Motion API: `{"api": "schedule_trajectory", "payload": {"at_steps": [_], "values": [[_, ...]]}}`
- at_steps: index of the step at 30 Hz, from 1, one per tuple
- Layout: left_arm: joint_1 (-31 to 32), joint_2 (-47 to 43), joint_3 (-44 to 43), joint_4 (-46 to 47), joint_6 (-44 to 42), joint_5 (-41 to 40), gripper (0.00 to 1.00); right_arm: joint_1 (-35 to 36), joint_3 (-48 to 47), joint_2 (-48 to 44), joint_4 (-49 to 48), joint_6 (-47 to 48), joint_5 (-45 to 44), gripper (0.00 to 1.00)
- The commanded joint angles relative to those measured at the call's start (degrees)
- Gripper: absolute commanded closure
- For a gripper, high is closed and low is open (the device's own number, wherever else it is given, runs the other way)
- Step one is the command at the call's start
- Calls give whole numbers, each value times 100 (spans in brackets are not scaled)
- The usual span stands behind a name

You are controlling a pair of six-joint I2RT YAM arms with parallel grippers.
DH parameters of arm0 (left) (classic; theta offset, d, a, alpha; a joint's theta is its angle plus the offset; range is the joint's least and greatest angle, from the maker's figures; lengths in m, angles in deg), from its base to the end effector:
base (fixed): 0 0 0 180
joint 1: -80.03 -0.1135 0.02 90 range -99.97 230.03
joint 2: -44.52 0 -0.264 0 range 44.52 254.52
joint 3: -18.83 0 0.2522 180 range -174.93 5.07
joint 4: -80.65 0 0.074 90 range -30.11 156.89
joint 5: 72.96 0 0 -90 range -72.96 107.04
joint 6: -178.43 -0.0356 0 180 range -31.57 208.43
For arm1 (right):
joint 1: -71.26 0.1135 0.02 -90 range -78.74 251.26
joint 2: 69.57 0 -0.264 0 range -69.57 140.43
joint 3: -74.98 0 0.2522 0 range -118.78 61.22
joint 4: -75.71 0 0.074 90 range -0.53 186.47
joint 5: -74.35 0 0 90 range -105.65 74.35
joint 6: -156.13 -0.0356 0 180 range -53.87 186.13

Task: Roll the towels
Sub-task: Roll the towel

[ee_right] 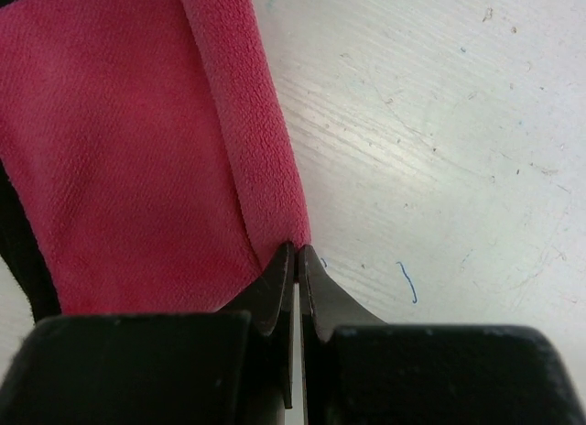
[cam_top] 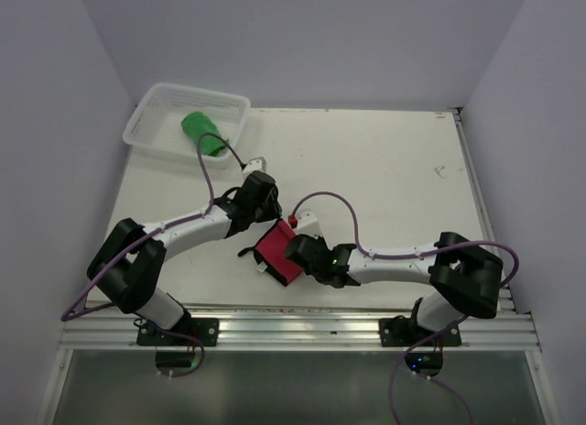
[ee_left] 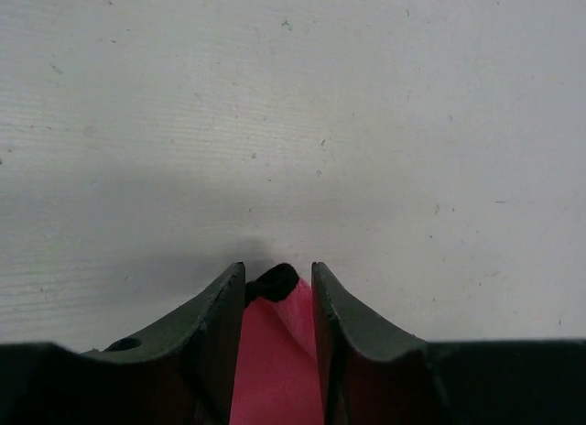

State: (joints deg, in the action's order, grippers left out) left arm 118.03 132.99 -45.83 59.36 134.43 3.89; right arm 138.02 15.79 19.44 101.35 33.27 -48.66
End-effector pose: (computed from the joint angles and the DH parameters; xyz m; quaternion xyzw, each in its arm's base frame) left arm 0.2575 -0.1909 0.1986 -0.1077 0.9128 -0.1752 0.3527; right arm 0.1335 0.2617 0.1665 -0.1862 0.9004 0.0424 0.3909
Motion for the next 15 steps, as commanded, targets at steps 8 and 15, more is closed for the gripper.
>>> {"api": "schedule_trajectory", "payload": {"at_steps": [8, 15], "values": [[-56, -75, -325, -117, -249, 207, 59, 188, -124, 64, -28, 140, -662, 100], [-64, -40, -421, -240, -337, 286, 57, 284, -98, 134, -80, 210, -847, 100]]}}
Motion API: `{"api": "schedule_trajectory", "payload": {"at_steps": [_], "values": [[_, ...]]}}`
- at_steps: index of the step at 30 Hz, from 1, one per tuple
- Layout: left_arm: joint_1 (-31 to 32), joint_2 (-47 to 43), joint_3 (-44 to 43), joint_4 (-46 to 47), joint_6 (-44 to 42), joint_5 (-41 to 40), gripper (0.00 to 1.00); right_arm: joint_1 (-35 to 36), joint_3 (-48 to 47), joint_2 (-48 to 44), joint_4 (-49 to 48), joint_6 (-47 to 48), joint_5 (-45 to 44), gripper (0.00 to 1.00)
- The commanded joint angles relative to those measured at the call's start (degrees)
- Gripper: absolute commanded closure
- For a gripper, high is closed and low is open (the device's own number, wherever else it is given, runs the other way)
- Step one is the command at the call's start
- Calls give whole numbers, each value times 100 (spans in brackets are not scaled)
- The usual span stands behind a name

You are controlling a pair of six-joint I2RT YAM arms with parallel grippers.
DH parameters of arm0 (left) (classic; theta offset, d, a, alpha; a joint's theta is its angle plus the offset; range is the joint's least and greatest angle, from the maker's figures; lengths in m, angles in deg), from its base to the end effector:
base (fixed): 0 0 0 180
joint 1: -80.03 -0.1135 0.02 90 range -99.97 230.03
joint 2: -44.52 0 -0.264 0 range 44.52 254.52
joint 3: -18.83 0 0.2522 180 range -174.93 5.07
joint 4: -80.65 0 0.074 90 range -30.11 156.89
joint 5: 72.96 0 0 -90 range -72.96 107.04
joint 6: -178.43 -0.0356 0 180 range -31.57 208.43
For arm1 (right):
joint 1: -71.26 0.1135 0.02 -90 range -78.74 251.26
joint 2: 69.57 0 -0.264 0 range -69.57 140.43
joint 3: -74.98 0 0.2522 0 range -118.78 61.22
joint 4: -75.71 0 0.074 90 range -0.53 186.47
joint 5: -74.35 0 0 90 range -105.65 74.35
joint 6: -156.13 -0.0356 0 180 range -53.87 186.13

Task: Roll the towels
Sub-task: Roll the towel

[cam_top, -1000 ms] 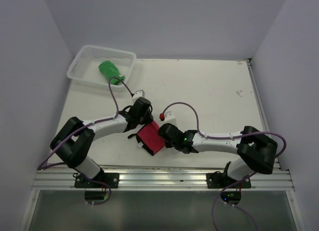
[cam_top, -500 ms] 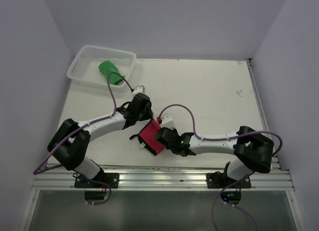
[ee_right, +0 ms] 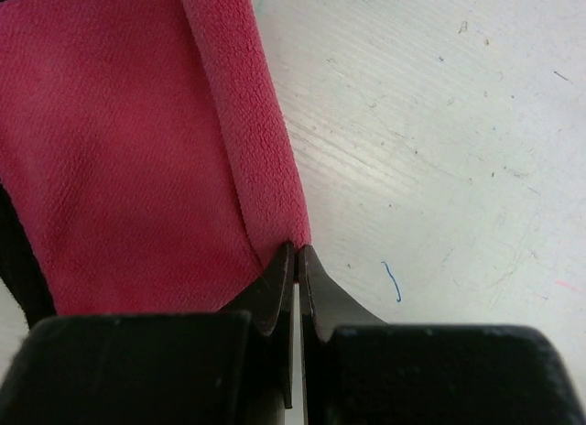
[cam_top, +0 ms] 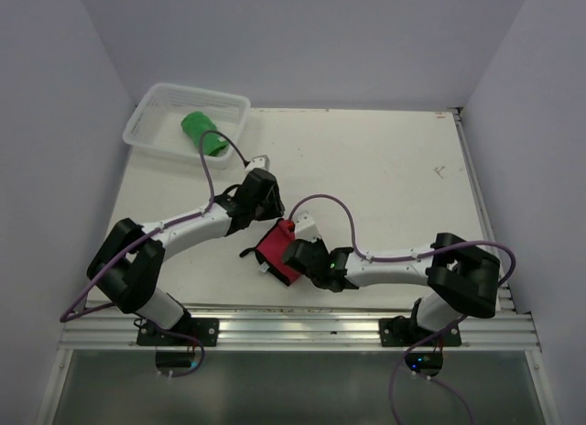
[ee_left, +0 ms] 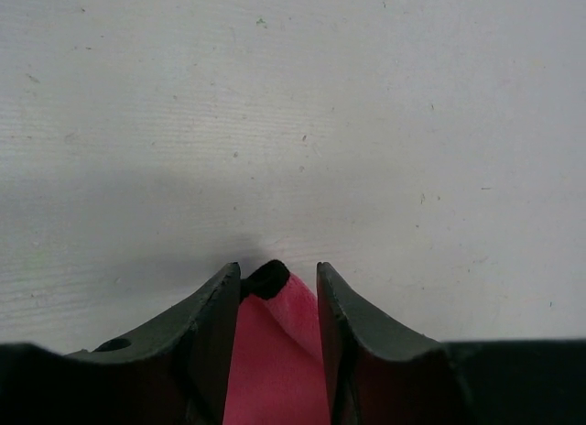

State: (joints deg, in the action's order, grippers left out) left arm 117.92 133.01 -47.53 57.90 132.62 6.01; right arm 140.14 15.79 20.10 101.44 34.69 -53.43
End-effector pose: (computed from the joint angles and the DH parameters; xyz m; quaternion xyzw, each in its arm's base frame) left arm 0.2598 -0.1935 0.2055 -0.0873 0.9158 -0.1838 0.3463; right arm 0.1258 0.2651 0.1647 -0.2014 0.8876 0.0127 0.4140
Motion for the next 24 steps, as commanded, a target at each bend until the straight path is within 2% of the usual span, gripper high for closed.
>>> {"api": "schedule_trajectory", "payload": {"at_steps": [1, 16, 24], "values": [[-45, -42, -260, -102, -173, 66, 57, 99, -106, 86, -107, 77, -414, 100], [-54, -60, -198, -164, -217, 241, 54, 600, -291, 525, 42, 472, -1214, 100], [-45, -165, -85, -129, -235, 391, 54, 749, -414, 771, 86, 560, -1294, 100]]}}
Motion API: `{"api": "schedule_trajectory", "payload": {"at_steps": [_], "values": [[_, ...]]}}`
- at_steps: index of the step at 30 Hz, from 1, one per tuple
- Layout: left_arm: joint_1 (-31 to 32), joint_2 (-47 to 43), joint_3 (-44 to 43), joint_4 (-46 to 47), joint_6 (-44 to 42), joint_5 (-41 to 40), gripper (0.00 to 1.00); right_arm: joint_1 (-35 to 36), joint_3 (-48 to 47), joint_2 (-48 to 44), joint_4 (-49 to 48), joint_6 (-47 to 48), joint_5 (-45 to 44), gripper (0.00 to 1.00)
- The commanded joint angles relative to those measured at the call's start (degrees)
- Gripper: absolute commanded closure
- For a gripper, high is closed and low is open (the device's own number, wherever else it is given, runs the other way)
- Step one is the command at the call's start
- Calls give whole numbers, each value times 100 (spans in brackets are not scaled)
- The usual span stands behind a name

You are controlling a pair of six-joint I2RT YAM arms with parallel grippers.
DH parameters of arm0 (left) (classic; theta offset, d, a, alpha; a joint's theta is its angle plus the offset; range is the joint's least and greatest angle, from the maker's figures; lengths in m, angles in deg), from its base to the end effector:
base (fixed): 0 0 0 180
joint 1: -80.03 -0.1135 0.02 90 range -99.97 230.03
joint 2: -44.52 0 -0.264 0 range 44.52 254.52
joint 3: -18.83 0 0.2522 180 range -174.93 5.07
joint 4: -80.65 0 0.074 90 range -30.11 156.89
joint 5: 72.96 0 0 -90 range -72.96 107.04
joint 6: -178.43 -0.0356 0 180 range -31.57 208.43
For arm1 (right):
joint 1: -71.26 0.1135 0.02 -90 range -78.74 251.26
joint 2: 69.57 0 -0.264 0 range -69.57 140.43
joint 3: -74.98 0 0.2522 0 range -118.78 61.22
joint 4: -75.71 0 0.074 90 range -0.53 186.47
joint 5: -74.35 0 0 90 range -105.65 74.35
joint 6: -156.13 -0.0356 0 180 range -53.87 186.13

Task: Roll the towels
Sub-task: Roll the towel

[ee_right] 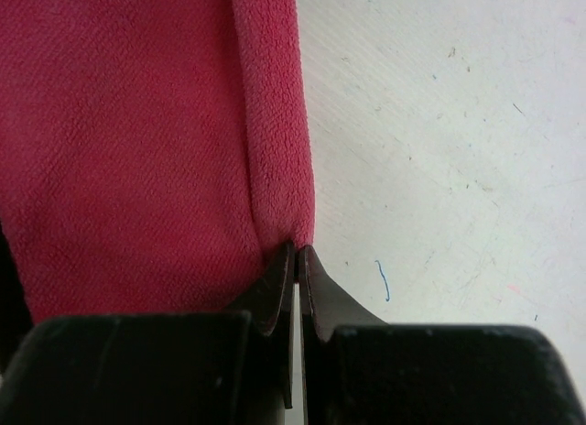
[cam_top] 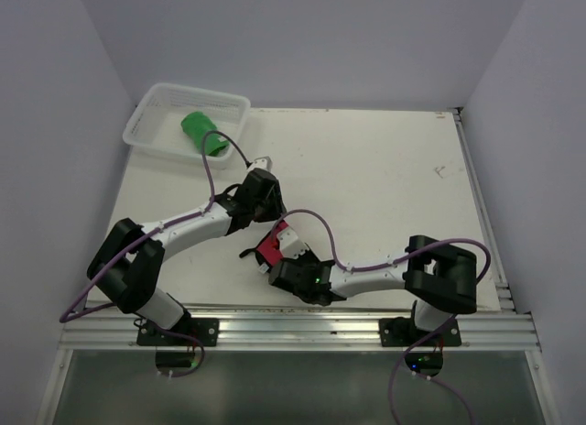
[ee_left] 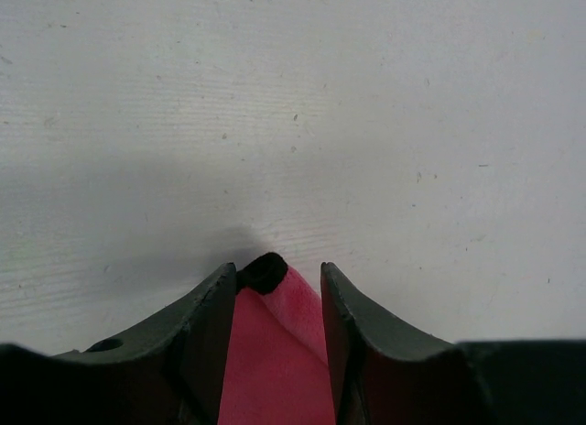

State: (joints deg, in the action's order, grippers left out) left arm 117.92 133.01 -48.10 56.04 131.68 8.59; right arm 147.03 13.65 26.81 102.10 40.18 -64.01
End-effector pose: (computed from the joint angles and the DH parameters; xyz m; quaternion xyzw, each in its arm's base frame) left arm 0.2583 -0.1944 0.2059 -0.0707 0.9229 -0.1902 0.3272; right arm 0.1001 0.2867 0.1453 -0.2807 0.8444 -0.0760 0.4499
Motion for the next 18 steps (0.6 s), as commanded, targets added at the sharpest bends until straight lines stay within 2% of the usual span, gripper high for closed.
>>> {"api": "schedule_trajectory", "payload": {"at_steps": [1, 6, 18], "values": [[-45, -200, 16, 92, -141, 159, 54, 61, -217, 127, 47, -15, -227, 100], [-53, -490, 491, 679, -167, 484, 53, 52, -218, 100, 13, -76, -25, 100], [26, -482, 369, 444, -97, 686, 52, 157, -218, 197, -14, 152, -218, 100]]}}
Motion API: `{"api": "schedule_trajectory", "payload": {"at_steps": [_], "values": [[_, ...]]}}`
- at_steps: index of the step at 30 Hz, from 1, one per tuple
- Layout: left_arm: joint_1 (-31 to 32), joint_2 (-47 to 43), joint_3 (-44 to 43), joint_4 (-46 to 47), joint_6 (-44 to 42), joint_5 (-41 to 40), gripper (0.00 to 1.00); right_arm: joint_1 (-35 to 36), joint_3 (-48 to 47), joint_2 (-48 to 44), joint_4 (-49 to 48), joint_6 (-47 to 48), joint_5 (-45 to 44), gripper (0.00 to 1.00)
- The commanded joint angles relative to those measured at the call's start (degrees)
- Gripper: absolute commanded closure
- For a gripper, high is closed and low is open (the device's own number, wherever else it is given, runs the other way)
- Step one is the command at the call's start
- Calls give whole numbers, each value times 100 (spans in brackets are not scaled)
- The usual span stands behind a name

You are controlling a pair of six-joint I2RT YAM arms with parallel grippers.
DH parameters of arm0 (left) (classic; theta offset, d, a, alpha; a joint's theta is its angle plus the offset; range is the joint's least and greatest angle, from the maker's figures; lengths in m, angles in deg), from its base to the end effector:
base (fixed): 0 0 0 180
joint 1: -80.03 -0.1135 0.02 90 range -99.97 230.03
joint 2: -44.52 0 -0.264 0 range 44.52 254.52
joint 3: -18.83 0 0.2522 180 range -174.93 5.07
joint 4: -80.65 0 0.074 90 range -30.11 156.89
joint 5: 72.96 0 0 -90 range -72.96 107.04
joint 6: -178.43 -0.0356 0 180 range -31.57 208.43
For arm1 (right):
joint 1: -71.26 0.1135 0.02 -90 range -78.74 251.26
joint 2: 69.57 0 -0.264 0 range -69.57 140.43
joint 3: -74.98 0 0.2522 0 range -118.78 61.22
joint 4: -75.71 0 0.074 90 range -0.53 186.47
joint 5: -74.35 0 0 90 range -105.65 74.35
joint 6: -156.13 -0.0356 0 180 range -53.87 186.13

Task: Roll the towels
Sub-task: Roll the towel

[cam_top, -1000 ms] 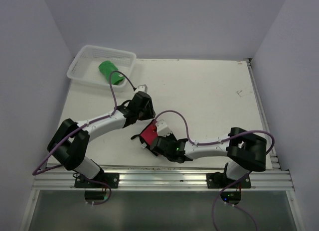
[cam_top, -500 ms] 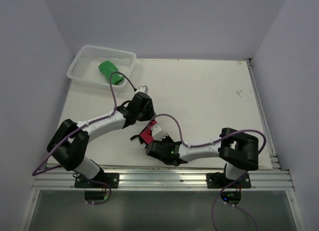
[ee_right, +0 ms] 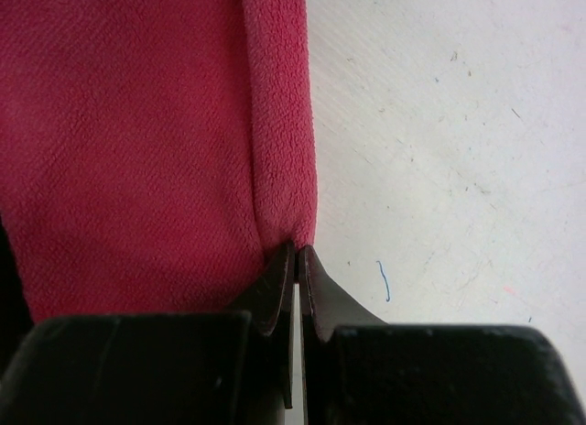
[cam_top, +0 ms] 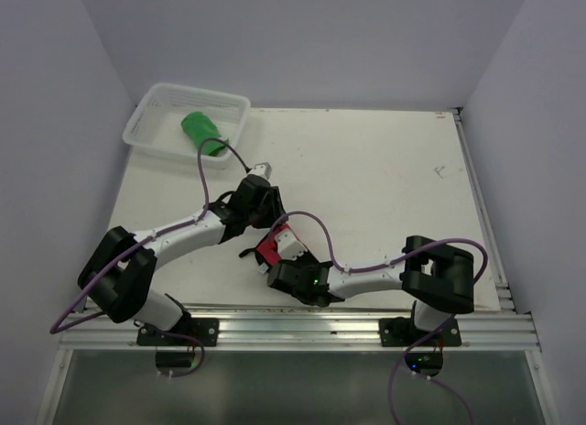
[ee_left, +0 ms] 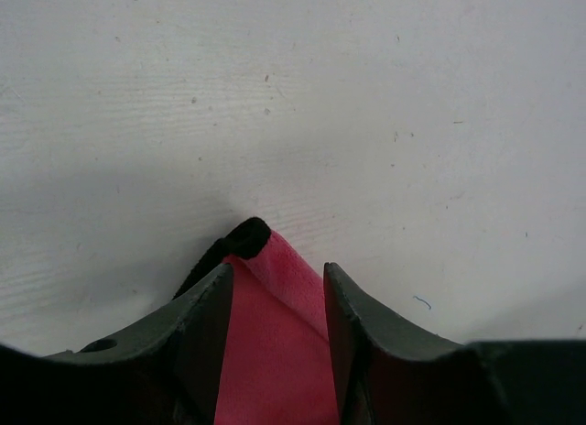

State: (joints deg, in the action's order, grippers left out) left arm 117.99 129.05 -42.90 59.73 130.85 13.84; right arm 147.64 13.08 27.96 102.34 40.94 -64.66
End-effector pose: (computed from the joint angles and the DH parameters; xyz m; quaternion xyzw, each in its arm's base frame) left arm 0.2429 -0.1870 0.2029 -0.0467 0.9181 -0.2339 0.3167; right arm 0.0979 0.2900 0.1421 -0.2920 0.8397 -0.0856 0.4499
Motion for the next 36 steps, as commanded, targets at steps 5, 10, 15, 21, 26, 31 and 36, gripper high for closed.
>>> {"api": "schedule_trajectory", "payload": {"at_steps": [5, 10, 15, 21, 26, 31, 36], "values": [[36, 45, -389, -163, -57, 206, 51, 158, -248, 256, 84, 128, -319, 100], [80, 230, -661, -515, -67, 294, 50, 246, -520, 511, 392, 67, -539, 100], [142, 520, -810, -576, -66, 531, 50, 351, -775, 810, 629, 32, -715, 100], [370, 942, -934, -1112, -93, 199, 50, 378, -942, 977, 857, -73, -829, 100], [441, 864, -767, -1437, -67, -215, 50, 387, -1057, 1110, 1052, -241, -908, 100], [450, 950, -512, -1429, 3, -523, 50, 387, -934, 969, 920, -223, -847, 100], [458, 1100, -205, -1227, 118, -524, 52, 378, -653, 592, 683, -390, -610, 100]]}}
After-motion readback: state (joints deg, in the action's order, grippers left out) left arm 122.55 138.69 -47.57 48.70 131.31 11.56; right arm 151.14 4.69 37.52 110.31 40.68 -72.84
